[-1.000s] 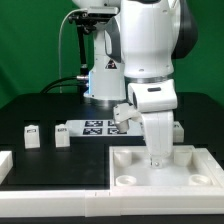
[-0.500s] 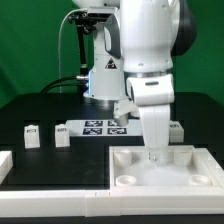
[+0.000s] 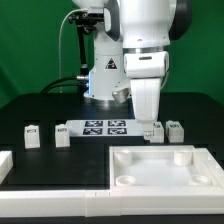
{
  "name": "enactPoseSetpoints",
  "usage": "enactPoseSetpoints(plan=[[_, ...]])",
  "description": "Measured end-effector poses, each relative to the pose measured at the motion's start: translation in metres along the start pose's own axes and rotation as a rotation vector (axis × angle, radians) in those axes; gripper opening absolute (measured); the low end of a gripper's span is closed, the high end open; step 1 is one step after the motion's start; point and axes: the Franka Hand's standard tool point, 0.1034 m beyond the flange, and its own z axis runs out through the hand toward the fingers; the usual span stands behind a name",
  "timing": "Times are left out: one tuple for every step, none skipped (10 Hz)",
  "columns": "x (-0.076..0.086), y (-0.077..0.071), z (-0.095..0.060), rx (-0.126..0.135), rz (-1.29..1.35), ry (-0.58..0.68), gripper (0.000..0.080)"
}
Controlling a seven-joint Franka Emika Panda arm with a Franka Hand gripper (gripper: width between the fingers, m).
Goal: Assemble one leg
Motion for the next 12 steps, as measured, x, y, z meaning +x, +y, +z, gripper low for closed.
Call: enactPoseSetpoints(plan=[[0.000,0.000,0.000,0.001,0.077,0.000,0.0649],[0.001,0.000,0.000,0.002,0.174,0.002,0.0649],[0.001,0.000,0.000,0.004,0.287,0.004,0.0649],[0.000,-0.001,0.001,0.007,0.396,0.006,0.0649],[-0.002,-0.006,0.000,0.007,0.600,0.020,0.0649],[0.000,-0.015,0.000,0.015,0.783,0.024,0.0649],[0.005,-0.020,0.000,0.022,0.899,0.022,0.0649],[0.011,-0.024,0.001,0.030,0.997,0.021,0.0649],[0.017,-0.031,0.001,0.037,1.137,0.022,0.0649],[0.025,-0.039,0.002,0.046,1.244,0.021,0.0649],[0.034,-0.047,0.004,0.056,1.339,0.020,0.0649],[0.043,-0.054,0.006,0.063,1.351,0.016,0.0649]])
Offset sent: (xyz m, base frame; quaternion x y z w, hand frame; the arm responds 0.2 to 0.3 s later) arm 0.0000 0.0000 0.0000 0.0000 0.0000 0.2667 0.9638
